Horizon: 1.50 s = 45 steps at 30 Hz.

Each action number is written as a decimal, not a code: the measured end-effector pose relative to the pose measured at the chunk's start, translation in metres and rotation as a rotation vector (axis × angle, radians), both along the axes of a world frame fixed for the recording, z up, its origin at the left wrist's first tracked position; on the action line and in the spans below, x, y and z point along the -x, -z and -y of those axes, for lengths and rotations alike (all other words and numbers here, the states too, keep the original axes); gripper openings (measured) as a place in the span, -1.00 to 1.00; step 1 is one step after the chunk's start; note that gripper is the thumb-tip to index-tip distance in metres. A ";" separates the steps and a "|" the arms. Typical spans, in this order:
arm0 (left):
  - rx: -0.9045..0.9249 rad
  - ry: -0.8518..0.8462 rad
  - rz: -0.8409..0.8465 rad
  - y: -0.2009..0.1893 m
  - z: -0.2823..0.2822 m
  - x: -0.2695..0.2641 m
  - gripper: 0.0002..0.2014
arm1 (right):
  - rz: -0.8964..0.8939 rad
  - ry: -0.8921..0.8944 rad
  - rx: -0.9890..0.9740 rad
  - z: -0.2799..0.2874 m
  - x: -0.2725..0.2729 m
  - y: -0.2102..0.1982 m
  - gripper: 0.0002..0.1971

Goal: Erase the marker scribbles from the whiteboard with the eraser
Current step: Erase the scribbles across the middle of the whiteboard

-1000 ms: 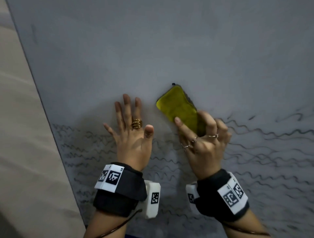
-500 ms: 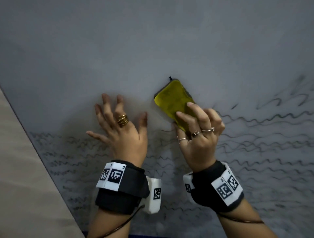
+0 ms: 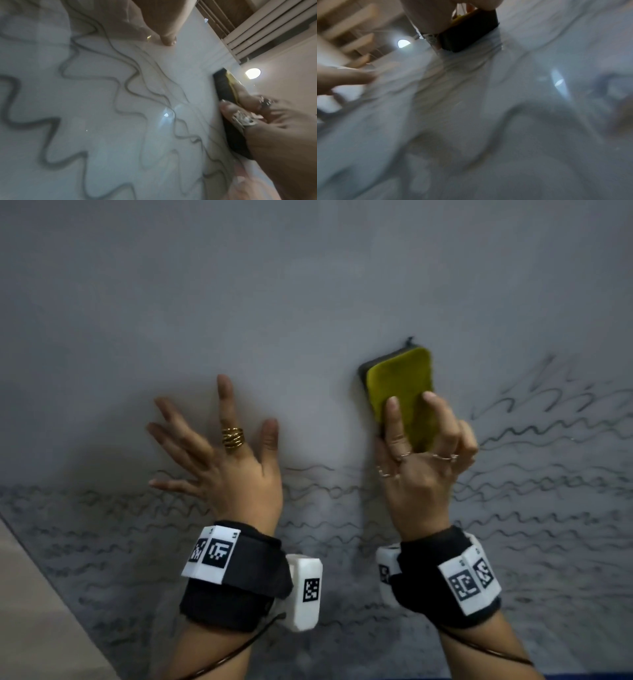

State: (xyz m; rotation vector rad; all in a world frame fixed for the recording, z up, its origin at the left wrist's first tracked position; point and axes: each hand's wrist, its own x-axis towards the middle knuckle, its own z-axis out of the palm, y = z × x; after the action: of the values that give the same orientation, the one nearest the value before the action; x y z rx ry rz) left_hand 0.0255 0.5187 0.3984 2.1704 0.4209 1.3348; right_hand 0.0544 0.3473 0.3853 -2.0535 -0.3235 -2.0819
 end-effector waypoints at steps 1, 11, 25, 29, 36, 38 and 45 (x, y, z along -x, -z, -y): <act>0.004 0.009 0.005 0.001 0.001 0.000 -0.38 | -0.003 -0.019 -0.040 0.009 -0.001 -0.002 -0.60; 0.016 0.036 0.009 0.001 0.004 0.000 -0.40 | -0.075 -0.080 0.085 -0.008 0.009 0.002 -0.59; -0.340 0.277 0.084 -0.017 0.052 0.018 -0.49 | -0.052 -0.133 -0.072 0.033 0.009 -0.003 -0.56; -0.537 0.428 -0.021 -0.022 0.081 0.015 -0.41 | -0.025 -0.161 -0.109 0.071 0.005 -0.013 -0.54; -0.554 0.328 -0.137 -0.012 0.090 -0.003 -0.36 | -0.078 -0.088 0.037 0.085 0.000 -0.008 -0.50; -0.524 0.321 -0.131 -0.012 0.097 -0.004 -0.36 | -0.063 -0.106 -0.027 0.112 -0.004 -0.014 -0.53; -0.426 0.281 -0.088 -0.007 0.118 -0.003 -0.35 | -0.055 -0.149 -0.086 0.099 -0.002 -0.014 -0.53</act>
State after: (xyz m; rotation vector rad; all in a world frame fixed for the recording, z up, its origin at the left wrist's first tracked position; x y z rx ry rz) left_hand 0.0281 0.4005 0.4049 2.5229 -0.1518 1.2568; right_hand 0.0564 0.2484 0.3991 -1.9692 -0.3600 -1.9158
